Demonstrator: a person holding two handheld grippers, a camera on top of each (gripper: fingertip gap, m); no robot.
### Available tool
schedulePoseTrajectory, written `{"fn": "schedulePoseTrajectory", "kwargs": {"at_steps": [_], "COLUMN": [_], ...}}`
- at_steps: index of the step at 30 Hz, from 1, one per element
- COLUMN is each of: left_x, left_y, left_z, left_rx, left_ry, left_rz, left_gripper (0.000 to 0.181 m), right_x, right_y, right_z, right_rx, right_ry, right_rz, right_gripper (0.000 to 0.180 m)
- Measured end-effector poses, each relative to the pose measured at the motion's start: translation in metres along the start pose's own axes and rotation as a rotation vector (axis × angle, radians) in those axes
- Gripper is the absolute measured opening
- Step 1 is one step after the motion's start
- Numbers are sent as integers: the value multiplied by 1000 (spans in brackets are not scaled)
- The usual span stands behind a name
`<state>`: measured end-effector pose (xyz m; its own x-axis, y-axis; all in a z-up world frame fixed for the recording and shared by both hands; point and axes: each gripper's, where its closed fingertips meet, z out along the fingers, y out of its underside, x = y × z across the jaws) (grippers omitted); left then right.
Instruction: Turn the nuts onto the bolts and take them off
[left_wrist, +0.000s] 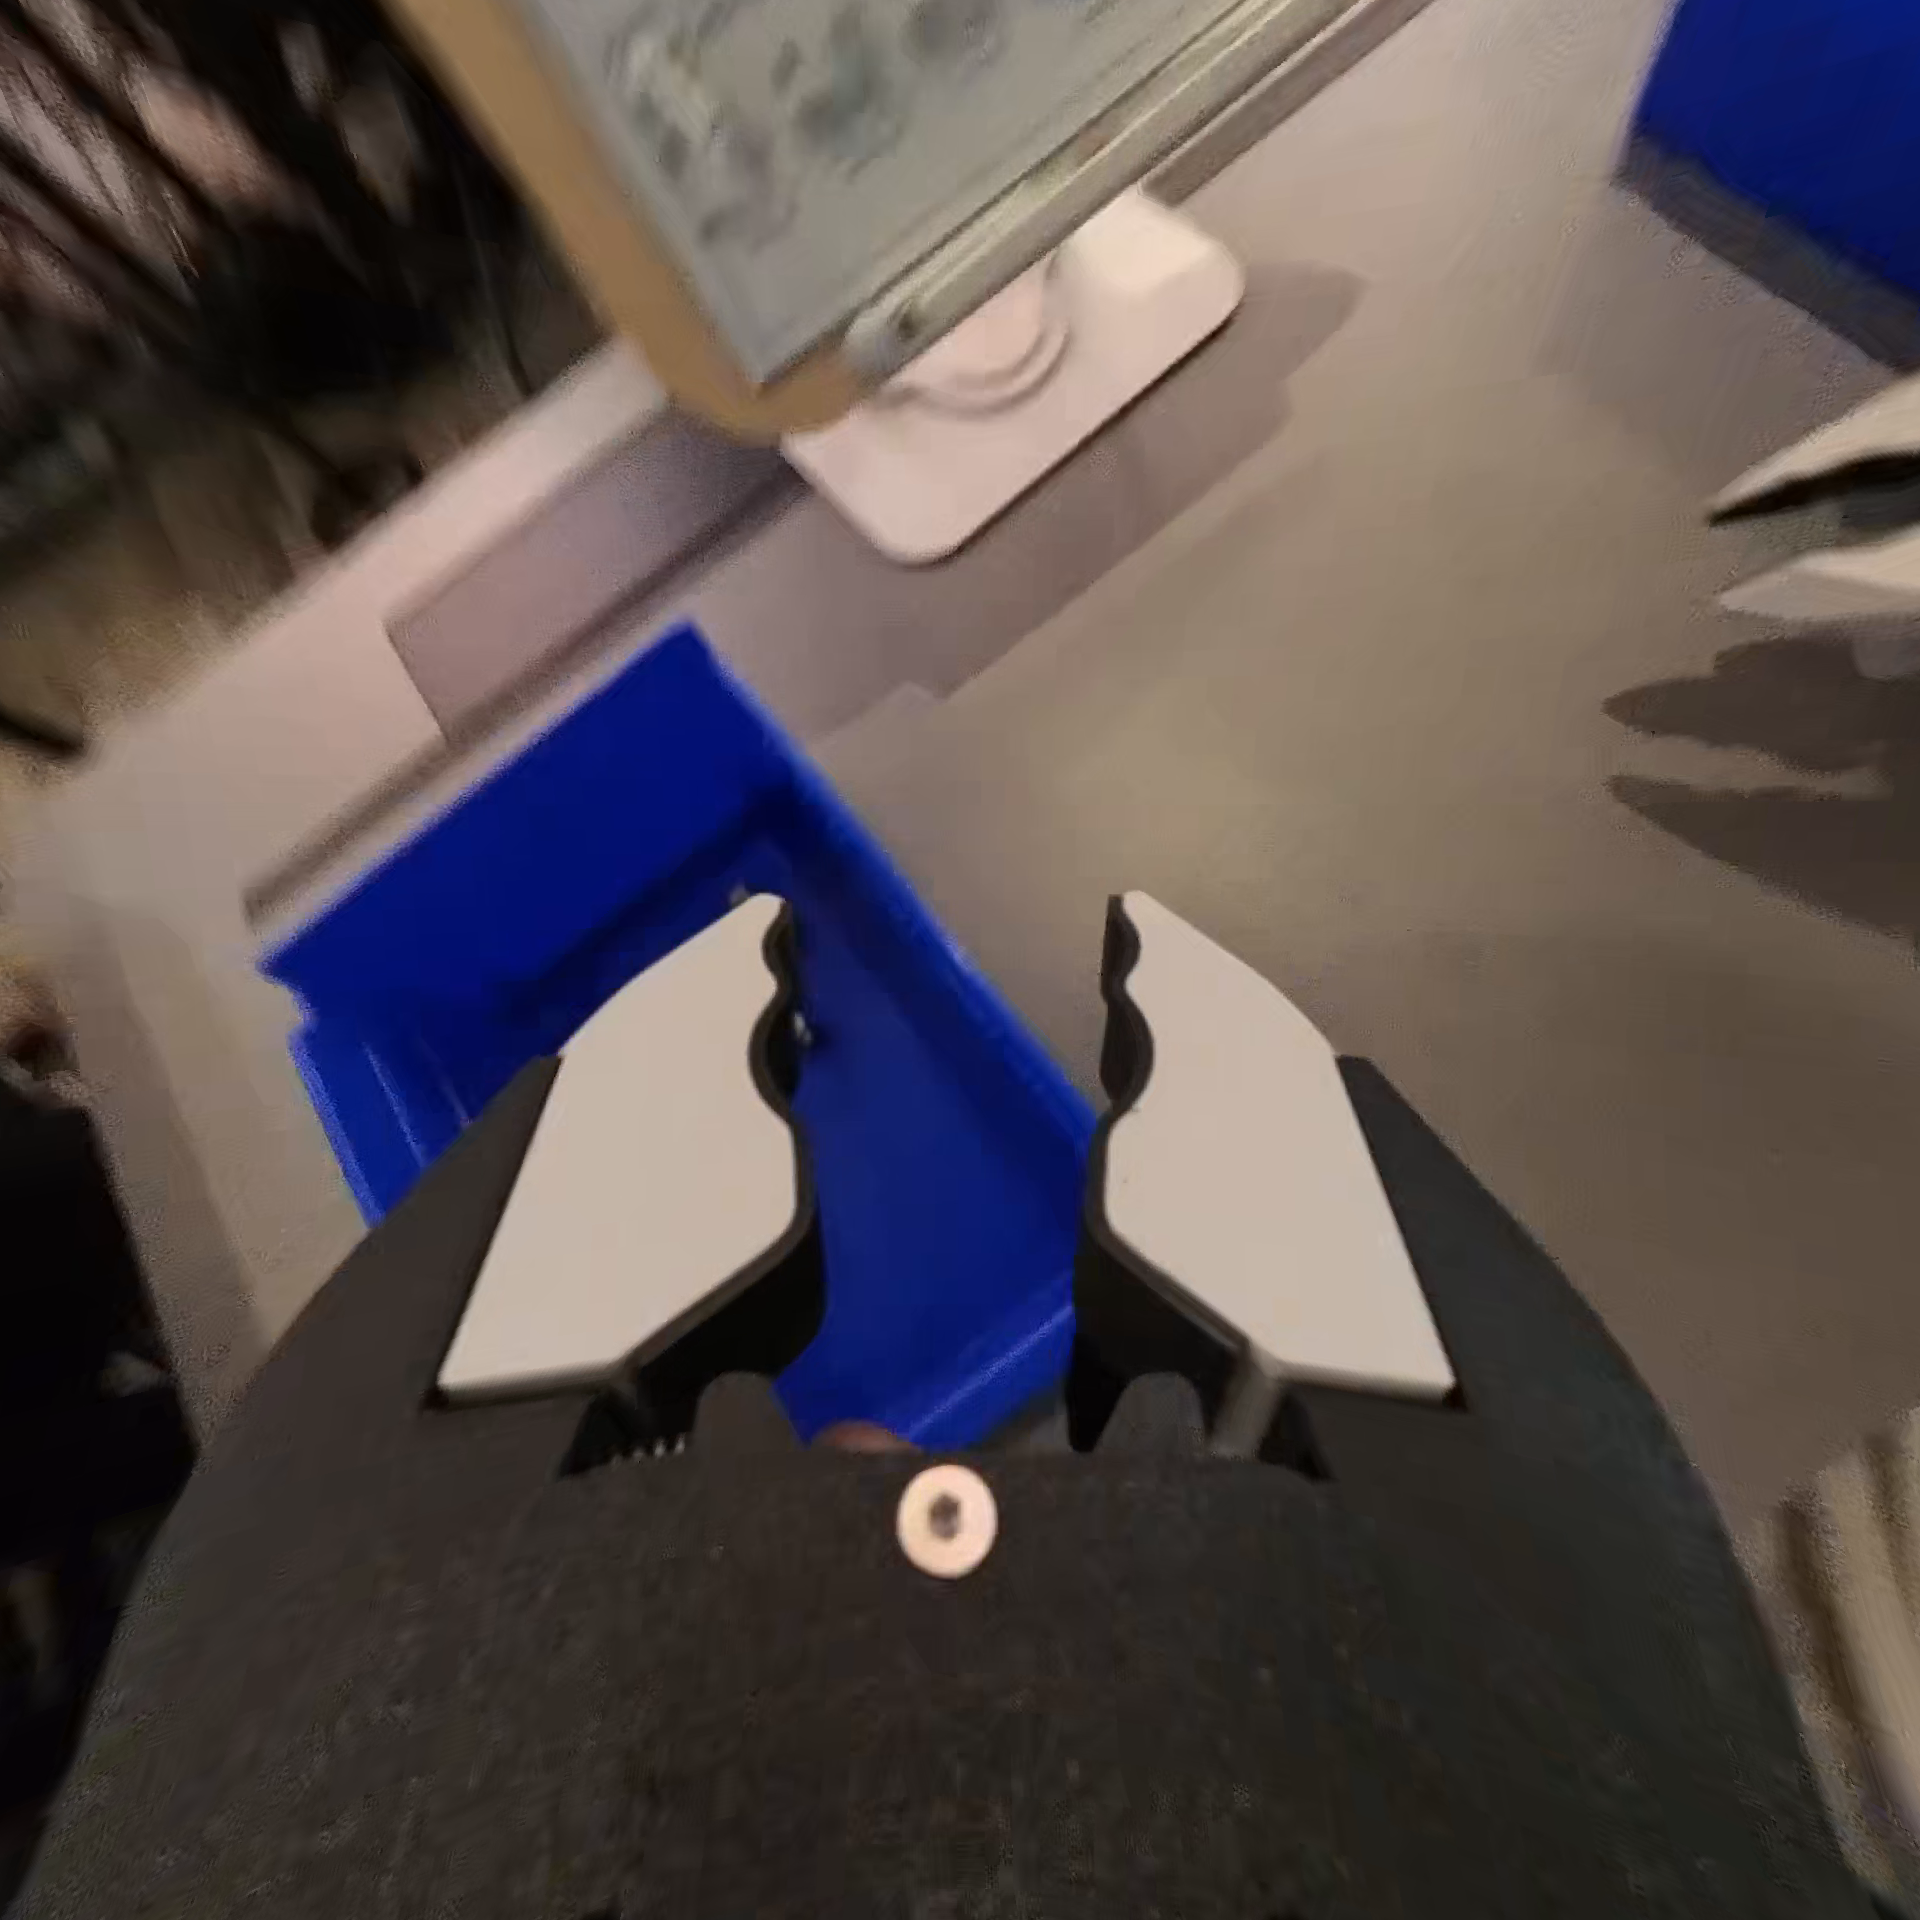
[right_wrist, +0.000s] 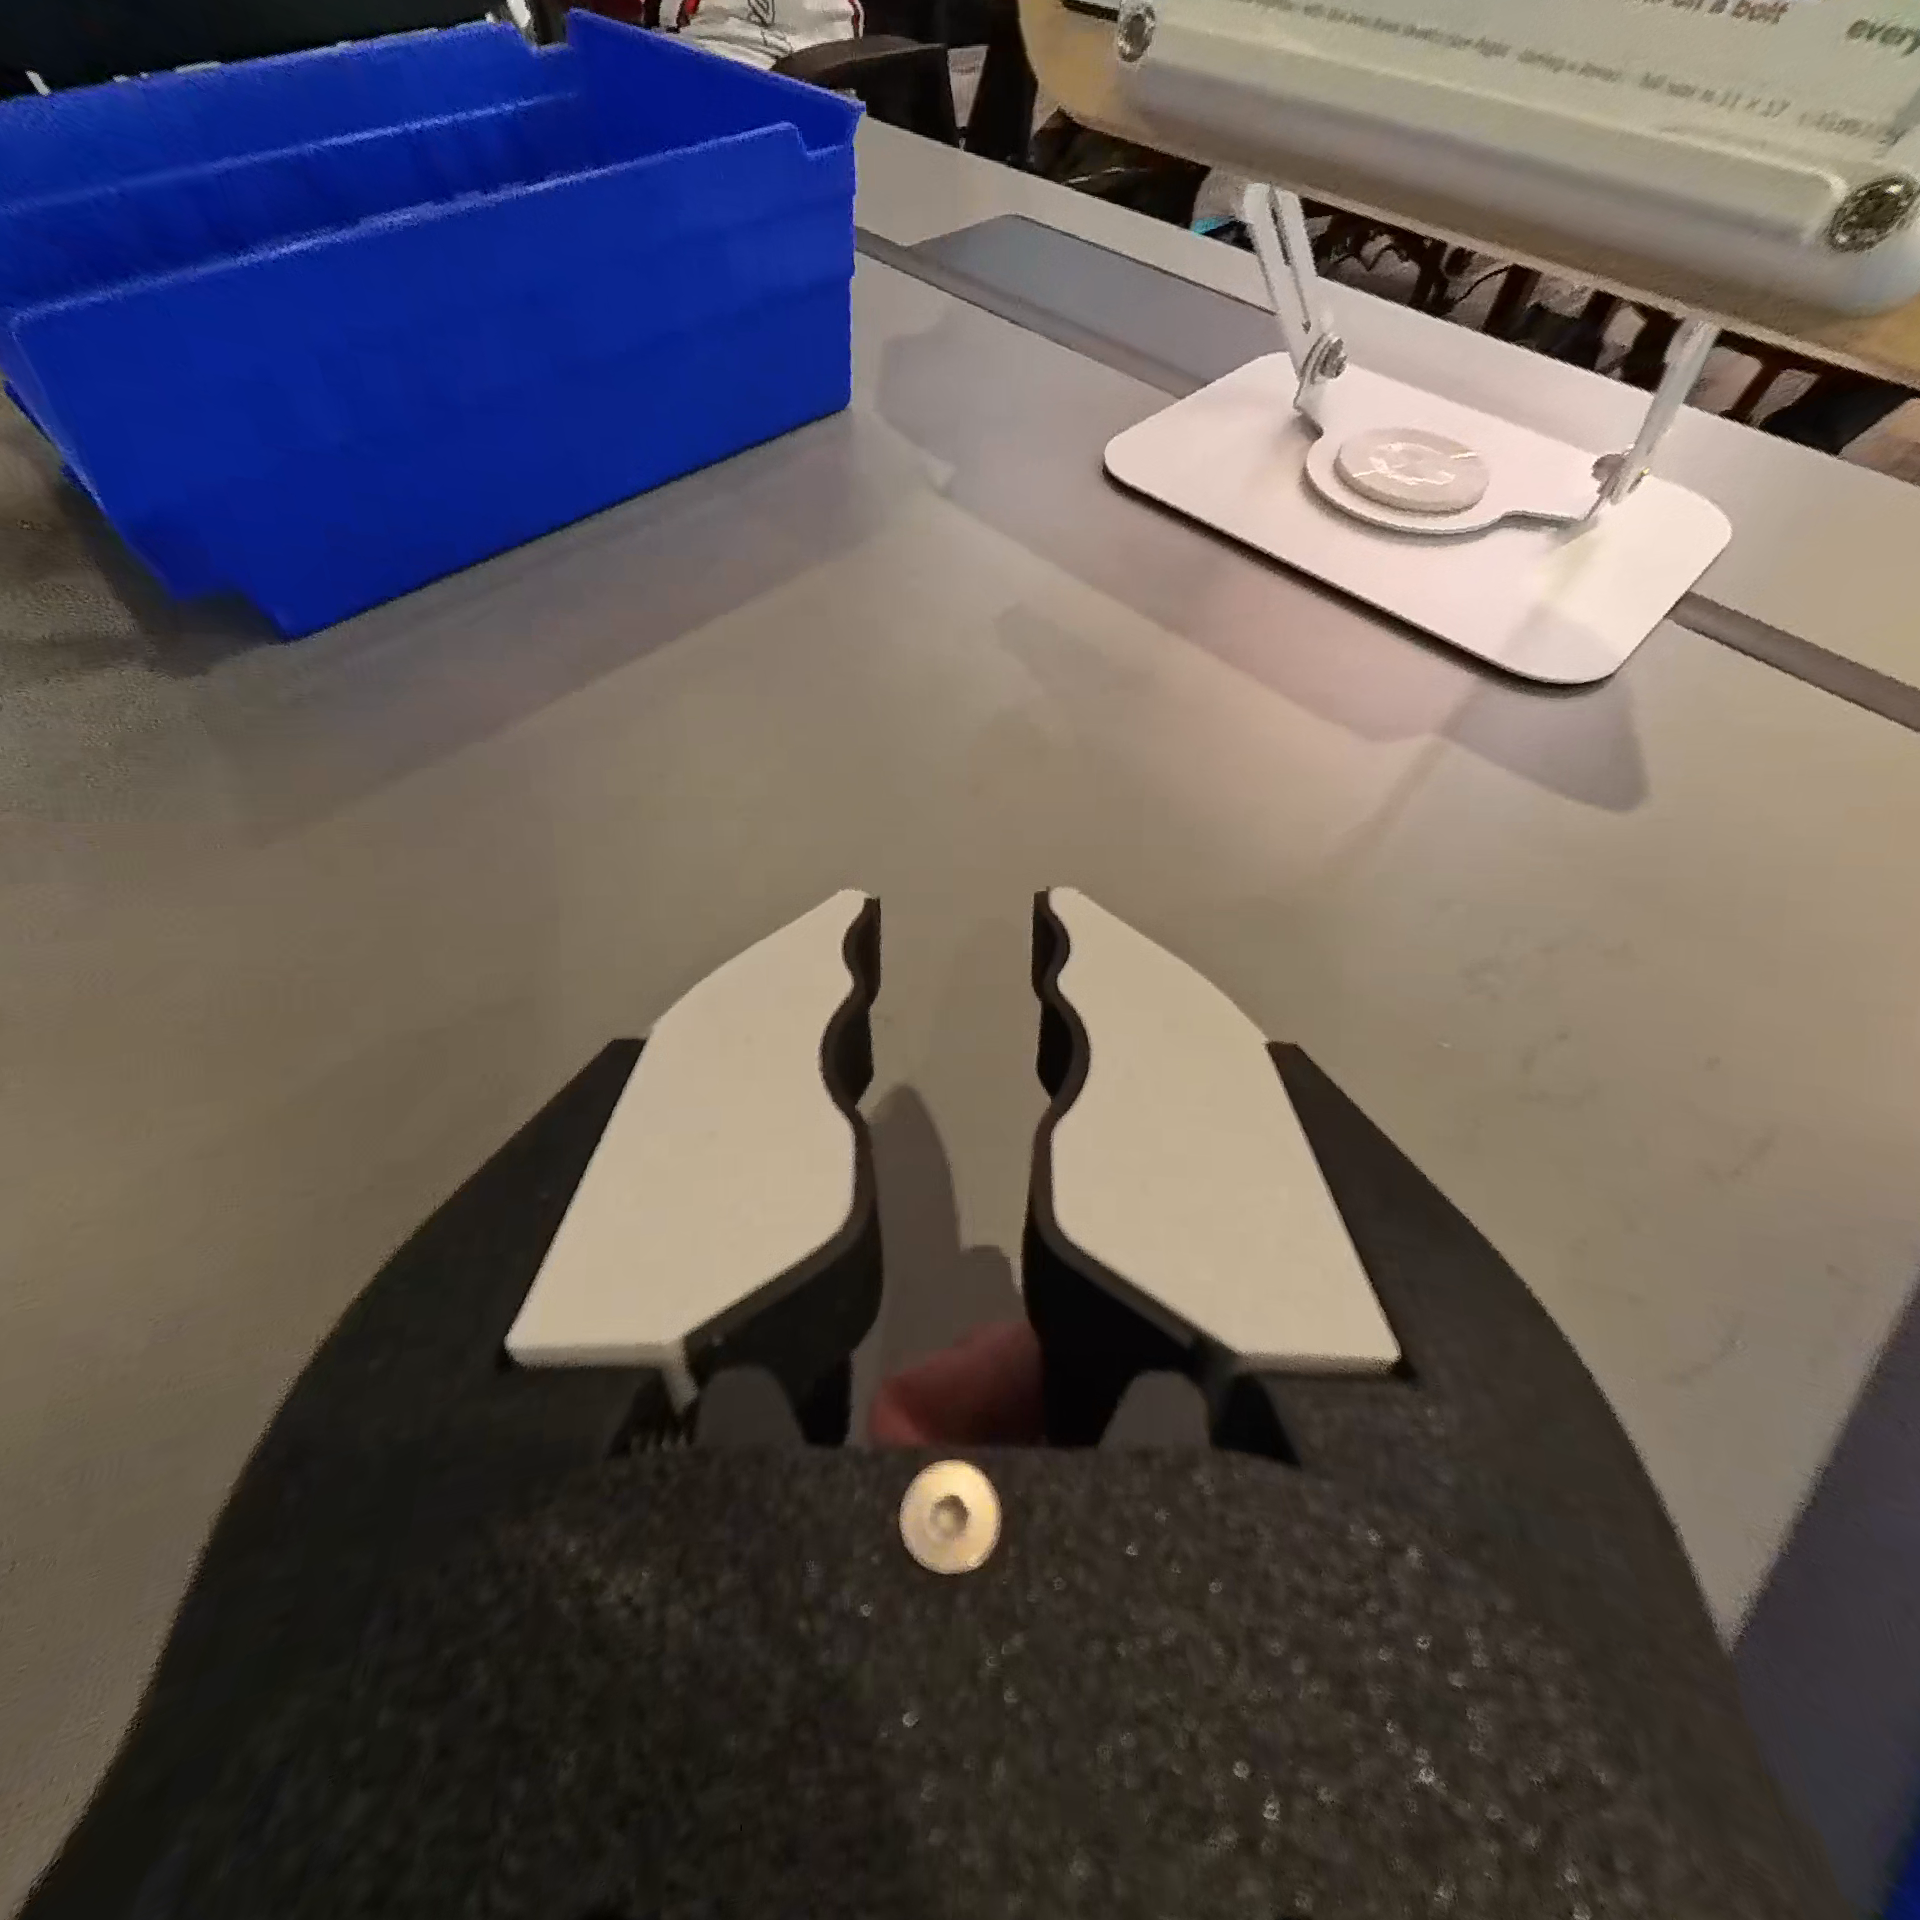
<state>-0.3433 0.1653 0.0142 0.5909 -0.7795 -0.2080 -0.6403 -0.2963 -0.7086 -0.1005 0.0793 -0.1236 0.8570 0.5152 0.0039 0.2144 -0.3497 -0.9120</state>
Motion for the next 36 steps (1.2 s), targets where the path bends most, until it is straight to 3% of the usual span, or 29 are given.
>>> {"fn": "schedulePoseTrajectory", "kwargs": {"at_steps": [5, 10, 15, 25, 26, 28, 36], "left_x": [-63, -76, -86, -90, -90, -92, -97], "left_y": [37, 97, 136, 149, 152, 152, 143], "left_z": [59, 117, 137, 162, 165, 166, 171], "left_rx": [-176, -367, -498, -547, -563, -572, -497], "left_ry": [-2, -25, -94, -76, -84, -102, -99], "left_rz": [-442, -656, -707, -831, -823, -780, -657], "left_gripper": [48, 44, 44, 44, 41, 18, 7], "right_x": [-4, -4, 0, 6, 6, 7, 5], "right_y": [-1, -3, -3, -4, -4, -3, -2], "right_z": [1, -2, -3, -5, -5, -5, -5], "right_rx": [-3, 10, 15, 20, 19, 16, 9], "right_ry": [-20, -25, -20, -20, -22, -24, -32], "right_rz": [1, 8, 14, 37, 39, 39, 33], "right_gripper": [27, 25, 24, 22, 22, 21, 20]}}
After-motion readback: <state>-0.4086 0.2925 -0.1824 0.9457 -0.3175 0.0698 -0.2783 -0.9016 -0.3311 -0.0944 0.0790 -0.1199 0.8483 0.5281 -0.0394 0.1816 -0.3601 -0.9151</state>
